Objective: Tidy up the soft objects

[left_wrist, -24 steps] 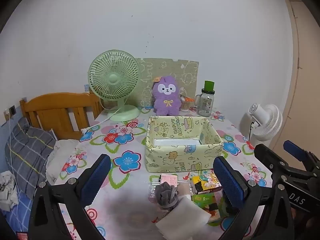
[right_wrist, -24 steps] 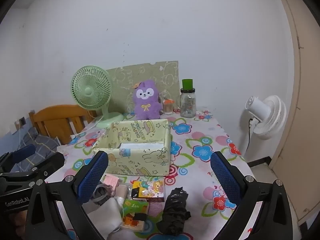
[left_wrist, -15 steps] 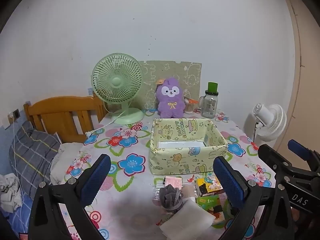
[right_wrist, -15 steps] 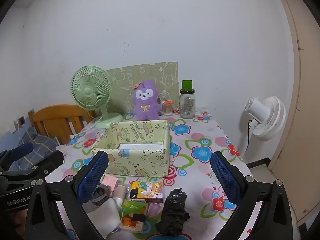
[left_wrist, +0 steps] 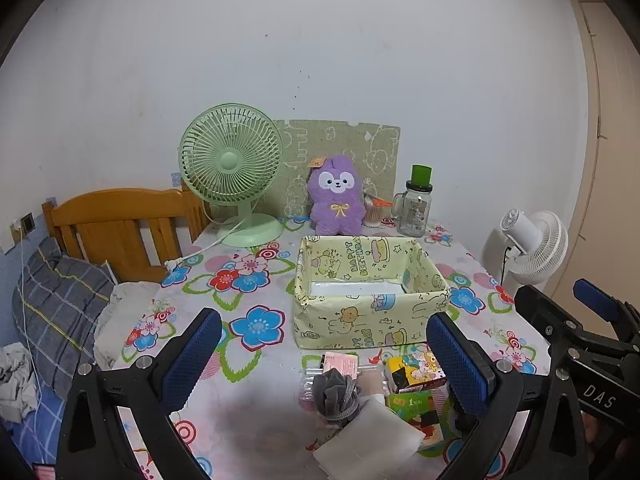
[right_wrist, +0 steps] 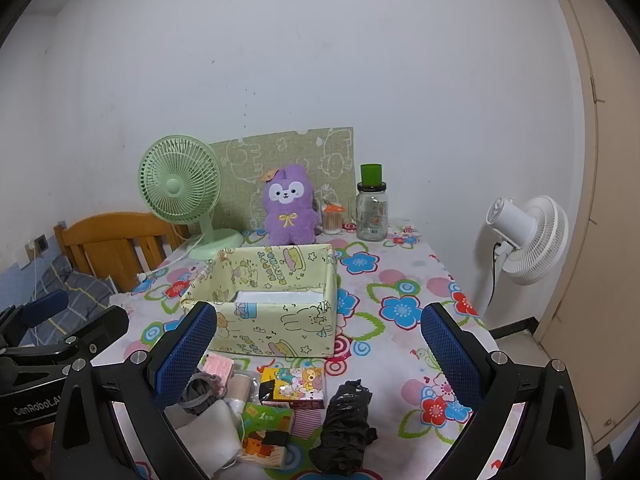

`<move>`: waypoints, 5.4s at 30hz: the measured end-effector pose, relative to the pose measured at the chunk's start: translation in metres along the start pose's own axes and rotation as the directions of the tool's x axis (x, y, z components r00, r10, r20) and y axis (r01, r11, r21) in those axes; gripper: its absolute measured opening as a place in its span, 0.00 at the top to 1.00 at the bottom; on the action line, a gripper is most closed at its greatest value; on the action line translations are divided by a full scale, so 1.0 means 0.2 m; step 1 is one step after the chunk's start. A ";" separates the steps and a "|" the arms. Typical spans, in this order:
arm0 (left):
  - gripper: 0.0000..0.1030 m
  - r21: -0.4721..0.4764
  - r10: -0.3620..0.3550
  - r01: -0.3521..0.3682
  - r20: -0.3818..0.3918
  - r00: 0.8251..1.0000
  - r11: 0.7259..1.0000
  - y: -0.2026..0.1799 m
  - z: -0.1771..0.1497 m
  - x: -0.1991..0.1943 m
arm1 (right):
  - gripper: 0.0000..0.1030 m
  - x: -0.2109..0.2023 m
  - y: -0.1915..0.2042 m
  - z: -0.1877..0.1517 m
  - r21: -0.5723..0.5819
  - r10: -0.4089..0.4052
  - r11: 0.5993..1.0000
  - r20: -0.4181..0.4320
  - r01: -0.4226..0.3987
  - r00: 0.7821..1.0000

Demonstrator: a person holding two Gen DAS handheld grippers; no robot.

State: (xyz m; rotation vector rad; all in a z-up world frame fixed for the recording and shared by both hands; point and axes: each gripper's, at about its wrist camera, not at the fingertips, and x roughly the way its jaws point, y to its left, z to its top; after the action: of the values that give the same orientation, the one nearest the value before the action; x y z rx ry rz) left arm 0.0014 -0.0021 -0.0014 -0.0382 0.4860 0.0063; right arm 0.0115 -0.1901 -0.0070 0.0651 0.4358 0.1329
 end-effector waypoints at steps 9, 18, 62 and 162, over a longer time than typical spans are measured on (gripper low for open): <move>0.00 0.008 -0.002 0.001 0.007 1.000 1.000 -0.01 0.01 -0.01 | 0.00 -0.01 0.00 0.00 0.001 -0.010 1.000 0.007 0.010 1.000; 0.00 0.003 -0.014 0.014 0.010 1.000 1.000 -0.01 0.01 -0.02 | 0.01 0.00 0.00 0.00 0.006 0.003 1.000 0.001 -0.003 1.000; 0.00 0.007 -0.001 0.001 0.002 1.000 1.000 0.00 0.01 -0.02 | 0.01 -0.03 0.00 0.01 -0.006 -0.009 1.000 0.011 0.009 1.000; 0.59 0.047 -0.028 0.053 -0.428 0.903 0.997 -0.10 -0.41 0.68 | 0.60 0.67 -0.06 -0.51 -0.044 -0.096 0.995 -0.464 0.085 0.881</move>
State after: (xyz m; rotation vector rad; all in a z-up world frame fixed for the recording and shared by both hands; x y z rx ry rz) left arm 0.0829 -0.0261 -0.1370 0.0078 0.9265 -0.0588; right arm 0.0889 -0.1788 -0.1559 -0.0110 0.9192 0.0590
